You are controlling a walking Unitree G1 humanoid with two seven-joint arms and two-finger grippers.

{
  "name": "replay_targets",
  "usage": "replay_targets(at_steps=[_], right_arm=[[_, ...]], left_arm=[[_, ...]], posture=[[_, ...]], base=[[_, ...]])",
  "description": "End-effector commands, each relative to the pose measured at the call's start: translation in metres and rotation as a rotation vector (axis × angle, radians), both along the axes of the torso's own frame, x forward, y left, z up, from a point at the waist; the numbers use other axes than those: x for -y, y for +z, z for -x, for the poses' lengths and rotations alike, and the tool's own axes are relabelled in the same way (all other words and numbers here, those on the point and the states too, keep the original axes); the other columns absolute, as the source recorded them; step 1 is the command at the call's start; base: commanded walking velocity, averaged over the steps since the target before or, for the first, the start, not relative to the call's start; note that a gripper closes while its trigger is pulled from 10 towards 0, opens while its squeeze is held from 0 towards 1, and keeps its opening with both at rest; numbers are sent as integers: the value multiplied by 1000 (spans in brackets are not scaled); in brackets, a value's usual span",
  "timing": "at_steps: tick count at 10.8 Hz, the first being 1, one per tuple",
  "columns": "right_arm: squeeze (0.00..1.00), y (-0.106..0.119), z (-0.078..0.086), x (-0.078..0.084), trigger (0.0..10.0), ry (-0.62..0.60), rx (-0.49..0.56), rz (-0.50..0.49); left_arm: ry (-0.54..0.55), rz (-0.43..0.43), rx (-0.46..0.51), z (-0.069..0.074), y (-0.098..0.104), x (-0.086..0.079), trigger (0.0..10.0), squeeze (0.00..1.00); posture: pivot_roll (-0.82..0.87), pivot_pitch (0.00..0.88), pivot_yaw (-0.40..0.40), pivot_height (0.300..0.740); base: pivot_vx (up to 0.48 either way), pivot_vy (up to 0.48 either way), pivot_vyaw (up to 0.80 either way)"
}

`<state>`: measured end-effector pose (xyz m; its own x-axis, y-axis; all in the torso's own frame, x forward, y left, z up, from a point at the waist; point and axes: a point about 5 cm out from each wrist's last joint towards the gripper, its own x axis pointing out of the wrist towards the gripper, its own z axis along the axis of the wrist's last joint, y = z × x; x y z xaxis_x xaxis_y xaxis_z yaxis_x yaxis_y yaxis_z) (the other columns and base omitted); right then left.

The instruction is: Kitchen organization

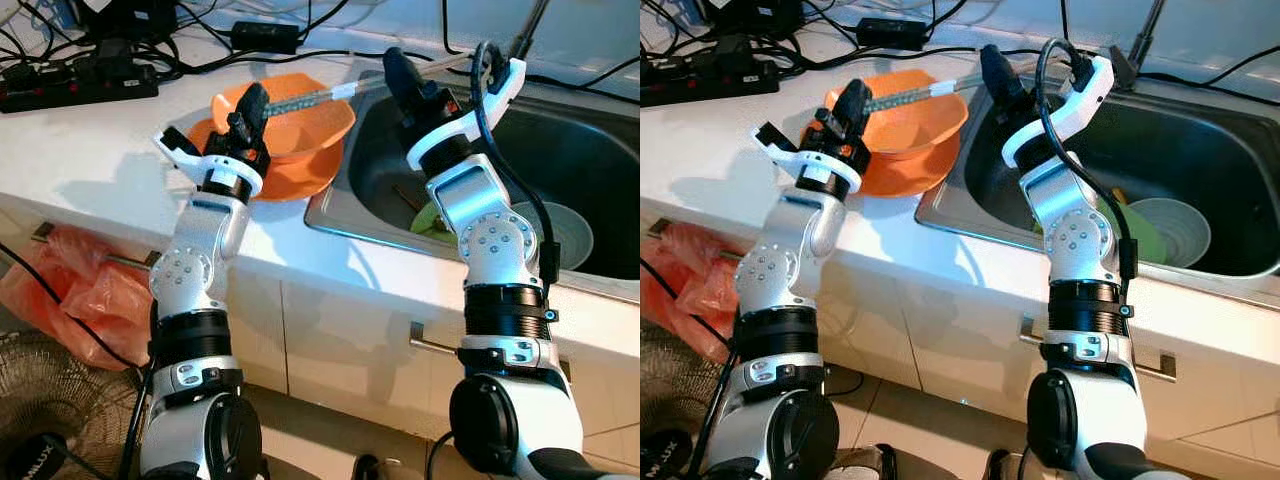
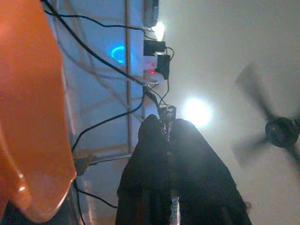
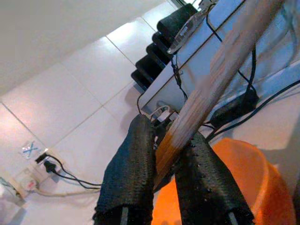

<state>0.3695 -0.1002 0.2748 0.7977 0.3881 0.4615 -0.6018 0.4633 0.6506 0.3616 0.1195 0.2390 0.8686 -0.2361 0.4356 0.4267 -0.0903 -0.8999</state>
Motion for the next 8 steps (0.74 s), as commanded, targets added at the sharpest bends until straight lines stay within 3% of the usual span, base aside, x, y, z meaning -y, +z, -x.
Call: replay_targets(at_steps=[1,2,3,4,5,8], right_arm=[[0,8,0,0,0,-15,33,13],[0,8,0,0,0,-20,33,14],[0,8,0,1,0,-23,32,14],[0,8,0,1,0,-25,32,14],[0,7,0,1,0,-27,31,14],[0,6,-1,2,0,-37,27,17]], left_arm=[[-90,11,-67,5,-17,35,1882,0],[-94,-54,-87,5,-20,38,10000,0],[-97,-87,-98,5,-23,41,10000,0],[-99,-105,-110,5,-25,41,10000,78],[-103,-125,-119,5,-28,42,10000,1000],[-107,-220,-91,7,-28,46,10000,1000]], posture=[[16,120,8,740],[16,119,10,740],[16,119,9,740],[16,119,9,740],[16,119,7,740],[20,115,5,740]], base=[[0,0,0],[0,0,0],[0,0,0],[0,0,0],[0,0,0],[0,0,0]])
